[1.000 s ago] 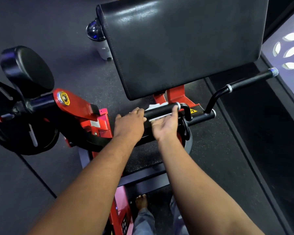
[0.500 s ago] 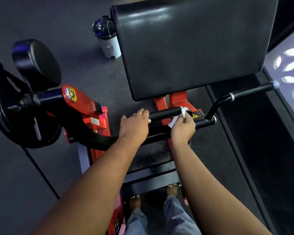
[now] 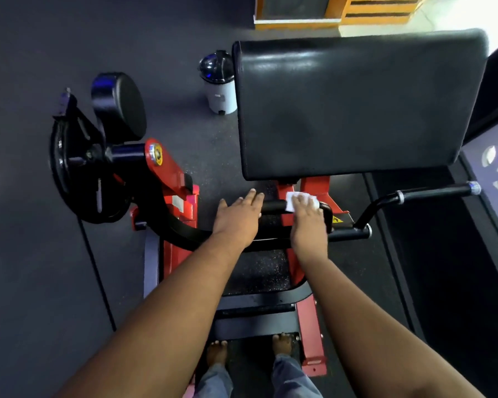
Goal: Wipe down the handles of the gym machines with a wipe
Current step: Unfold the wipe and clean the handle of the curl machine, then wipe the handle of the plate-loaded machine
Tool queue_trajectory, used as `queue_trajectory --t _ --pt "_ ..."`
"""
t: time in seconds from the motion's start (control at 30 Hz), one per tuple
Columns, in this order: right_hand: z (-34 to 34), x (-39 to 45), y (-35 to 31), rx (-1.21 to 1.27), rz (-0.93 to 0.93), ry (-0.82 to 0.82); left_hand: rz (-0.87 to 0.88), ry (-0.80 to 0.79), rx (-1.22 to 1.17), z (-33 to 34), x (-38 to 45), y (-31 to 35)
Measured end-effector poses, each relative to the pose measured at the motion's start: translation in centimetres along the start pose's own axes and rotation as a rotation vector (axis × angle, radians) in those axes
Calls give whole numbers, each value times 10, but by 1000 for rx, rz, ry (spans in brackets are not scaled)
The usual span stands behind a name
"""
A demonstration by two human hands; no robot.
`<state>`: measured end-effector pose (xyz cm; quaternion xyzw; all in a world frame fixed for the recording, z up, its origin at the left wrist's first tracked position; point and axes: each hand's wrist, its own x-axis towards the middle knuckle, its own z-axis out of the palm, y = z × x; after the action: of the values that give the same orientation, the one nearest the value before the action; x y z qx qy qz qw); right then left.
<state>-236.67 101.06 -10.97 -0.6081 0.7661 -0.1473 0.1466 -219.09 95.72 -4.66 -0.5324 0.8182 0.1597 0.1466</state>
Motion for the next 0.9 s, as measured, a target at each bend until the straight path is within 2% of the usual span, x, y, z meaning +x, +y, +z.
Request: queue_trajectory --t 0.07,0.13,0.27,0.4,0.53,0.63,0.8,0.9 --pt "-2 -10 -21 35 -190 -98 -33 -6 7 -1 -13 1" --pt "-11 -24 -37 146 -255 -163 -79 -17 -2 0 -35 1" --pt "-28 -62 -49 259 -203 -251 -227 -84 -64 8 -103 0" --pt "-26 -122 -63 243 -265 -399 -363 -158 -167 30 -192 -5" --pt "-15 -189 -83 276 -279 -547 -512 -148 -281 70 -294 -5" --pt "-1 -243 -109 211 -431 -645 -629 -179 -373 105 -373 2" --pt "19 -330 -169 14 -757 -815 -804 -139 -511 169 -487 1" --pt "36 -386 -204 -53 -884 -904 -895 -115 -585 201 -553 -3"
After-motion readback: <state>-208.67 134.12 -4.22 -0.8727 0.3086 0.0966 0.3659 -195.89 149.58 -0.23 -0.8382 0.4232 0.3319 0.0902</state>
